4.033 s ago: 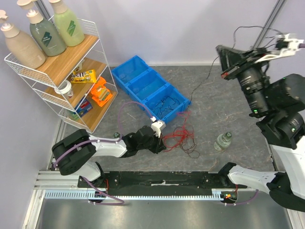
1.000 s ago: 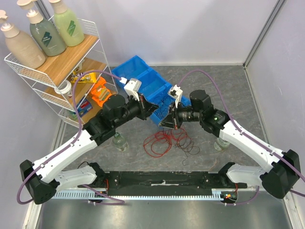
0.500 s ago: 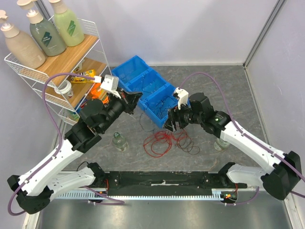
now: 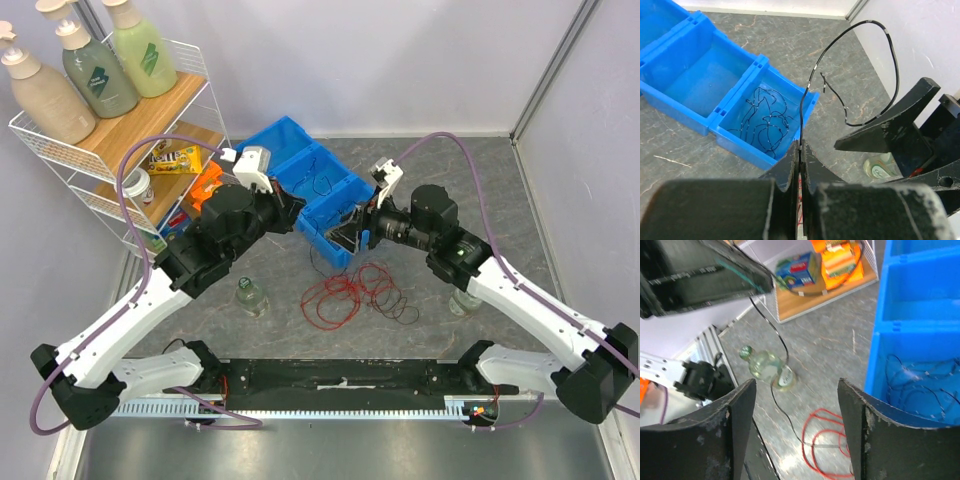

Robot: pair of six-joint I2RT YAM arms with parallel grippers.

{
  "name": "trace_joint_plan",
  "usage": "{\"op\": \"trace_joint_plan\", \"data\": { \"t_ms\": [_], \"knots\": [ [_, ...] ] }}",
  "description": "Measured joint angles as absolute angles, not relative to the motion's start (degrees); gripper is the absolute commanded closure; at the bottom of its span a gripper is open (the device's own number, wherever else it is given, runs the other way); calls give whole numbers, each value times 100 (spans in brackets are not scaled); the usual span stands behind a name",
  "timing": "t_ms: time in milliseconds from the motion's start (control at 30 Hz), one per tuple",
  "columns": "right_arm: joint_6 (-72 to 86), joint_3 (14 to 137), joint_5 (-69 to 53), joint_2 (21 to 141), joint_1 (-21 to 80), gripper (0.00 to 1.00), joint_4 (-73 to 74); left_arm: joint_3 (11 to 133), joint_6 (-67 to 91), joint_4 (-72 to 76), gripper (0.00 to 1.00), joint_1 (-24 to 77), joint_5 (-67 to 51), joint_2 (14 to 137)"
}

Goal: Untangle the cables

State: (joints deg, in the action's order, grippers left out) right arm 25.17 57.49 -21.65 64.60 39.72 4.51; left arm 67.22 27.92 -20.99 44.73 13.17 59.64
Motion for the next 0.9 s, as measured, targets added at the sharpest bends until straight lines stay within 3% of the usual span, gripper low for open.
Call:
{"op": "trace_joint_plan", "data": {
  "t_ms": [267, 467, 567, 767, 900],
  "knots": [
    [2963, 5704, -2110, 6696, 4193, 43, -690, 6770, 3234, -2104, 98, 4386, 963, 5972],
    [3022, 5704, -2045, 6984, 4244, 47, -840, 6775, 3402, -2104, 98, 4344, 788, 5975],
    [3024, 5704, -1966, 7032, 4272, 58, -843, 6775, 3474, -2104, 98, 4340, 694, 5975],
    [3173, 5704, -1767, 7037, 4303, 100, -967, 6775, 3562, -2095, 98, 4318, 600, 5959],
    [3352, 5704, -1485, 6984, 4335, 100, -1017, 6558, 3719, -1975, 98, 4313, 628, 5760]
  ]
}}
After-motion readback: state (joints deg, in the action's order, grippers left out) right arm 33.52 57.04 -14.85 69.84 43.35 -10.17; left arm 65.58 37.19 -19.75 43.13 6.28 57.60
